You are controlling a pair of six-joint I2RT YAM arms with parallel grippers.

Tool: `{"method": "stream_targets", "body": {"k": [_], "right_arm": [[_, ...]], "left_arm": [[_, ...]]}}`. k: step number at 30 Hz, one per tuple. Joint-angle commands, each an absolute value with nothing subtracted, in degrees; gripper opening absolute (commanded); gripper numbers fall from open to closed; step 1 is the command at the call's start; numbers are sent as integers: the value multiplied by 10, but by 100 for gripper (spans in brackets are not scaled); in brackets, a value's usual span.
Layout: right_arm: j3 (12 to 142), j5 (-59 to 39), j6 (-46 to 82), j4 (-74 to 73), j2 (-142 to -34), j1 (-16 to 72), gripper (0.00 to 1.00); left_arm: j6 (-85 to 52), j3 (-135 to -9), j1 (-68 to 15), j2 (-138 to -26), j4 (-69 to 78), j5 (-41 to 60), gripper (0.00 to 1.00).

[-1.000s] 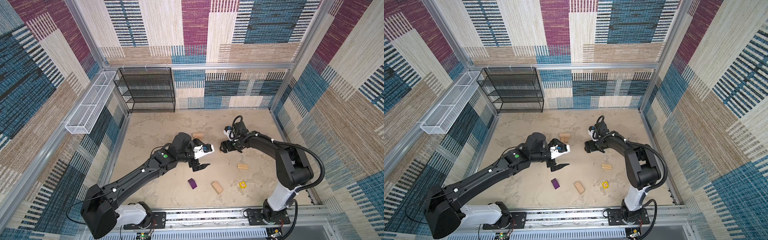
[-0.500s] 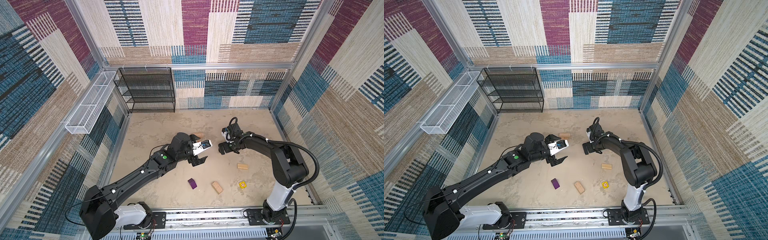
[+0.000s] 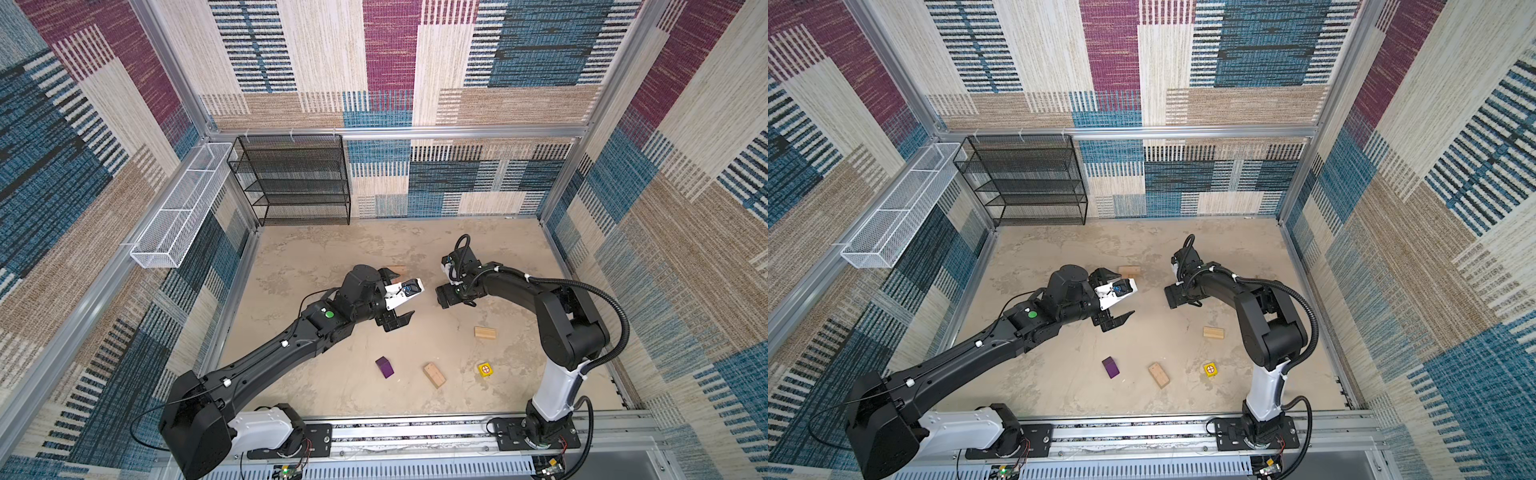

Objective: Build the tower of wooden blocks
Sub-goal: 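Lower the right gripper and close it on the loose wooden block, then hold the wooden block in the right gripper above the table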

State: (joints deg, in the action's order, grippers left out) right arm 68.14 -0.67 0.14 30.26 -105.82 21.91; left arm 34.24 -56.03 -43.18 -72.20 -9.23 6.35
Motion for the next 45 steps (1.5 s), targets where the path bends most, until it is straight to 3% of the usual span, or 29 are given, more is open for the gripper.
{"method": "stream_targets", "body": {"k": [1,28,45], "right_arm": [[688,7,11,300,-1062,221,92],[693,18,31,314,-1074,224,78],[691,21,33,315,-1073,224,77]], "left_arm": [[336,-559,-432,-718,-82,64,100],[338,-560,-432,-708,-86,60,100],[336,-561,-432,-707,-85,59,100]]}}
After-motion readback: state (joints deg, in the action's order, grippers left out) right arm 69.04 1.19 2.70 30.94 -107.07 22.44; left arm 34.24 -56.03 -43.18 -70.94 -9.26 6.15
